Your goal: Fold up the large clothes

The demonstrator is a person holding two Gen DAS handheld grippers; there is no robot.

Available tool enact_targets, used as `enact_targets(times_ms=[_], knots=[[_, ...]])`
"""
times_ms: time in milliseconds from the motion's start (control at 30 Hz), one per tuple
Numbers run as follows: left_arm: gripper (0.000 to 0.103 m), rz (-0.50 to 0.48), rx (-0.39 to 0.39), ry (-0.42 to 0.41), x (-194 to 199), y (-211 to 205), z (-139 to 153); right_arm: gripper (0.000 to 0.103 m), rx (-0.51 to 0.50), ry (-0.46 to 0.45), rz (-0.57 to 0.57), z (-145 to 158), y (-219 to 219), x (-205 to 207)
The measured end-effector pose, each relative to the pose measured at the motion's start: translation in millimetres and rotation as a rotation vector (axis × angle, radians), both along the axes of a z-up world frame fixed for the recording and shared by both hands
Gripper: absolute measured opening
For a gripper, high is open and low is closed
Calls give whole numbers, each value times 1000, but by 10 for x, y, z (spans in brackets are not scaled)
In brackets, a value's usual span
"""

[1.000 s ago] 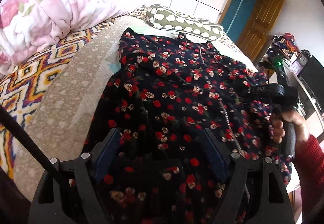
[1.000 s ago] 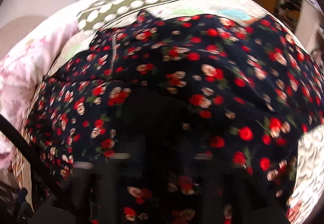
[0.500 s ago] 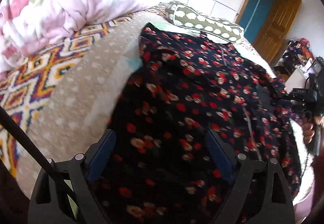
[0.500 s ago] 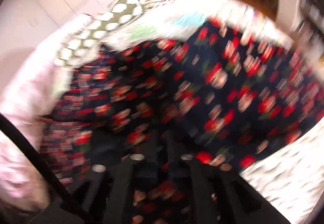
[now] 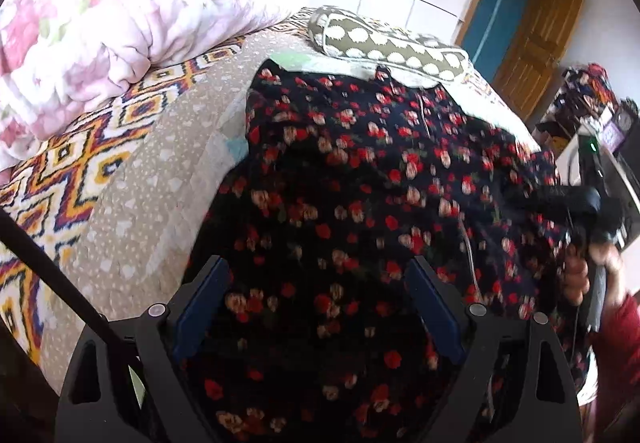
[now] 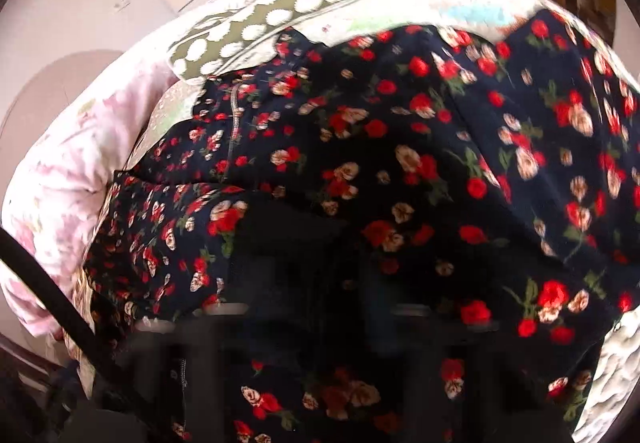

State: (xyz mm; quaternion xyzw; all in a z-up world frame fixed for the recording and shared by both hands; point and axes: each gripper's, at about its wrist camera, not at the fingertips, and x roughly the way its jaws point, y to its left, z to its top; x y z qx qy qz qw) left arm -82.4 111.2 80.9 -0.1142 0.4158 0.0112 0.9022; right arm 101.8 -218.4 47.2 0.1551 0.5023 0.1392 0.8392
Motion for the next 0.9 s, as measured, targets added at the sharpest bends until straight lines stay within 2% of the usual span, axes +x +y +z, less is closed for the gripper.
enact_targets(times_ms=[67,200,300,367,533,633,700,900], knots=[[89,11,-18,-8,103,44,77,6,27,-19,-8,77,-42,-4],[89,42,-40,-34,383,117,188,5,-59,-97,-63,363,-206,-23],[89,63,-34,-23,676,101,169,5,-109,-107,-144,469,-478,36],[89,60,-23,3,967,70,64,5,-127,-74,-165,420,-626,96],[89,81,73,99,1488,4,-361,5,-143,-3,-178,152,-725,225],[89,96,43,161,1615,96,-634,6,-119,14,-189,-7,-734,263],[89,97,24,140,1606,135,-683,6,-112,2,-185,-62,-738,265],[89,101,60,130,1561,70,-619,7,-54,-34,-216,-117,-814,214]])
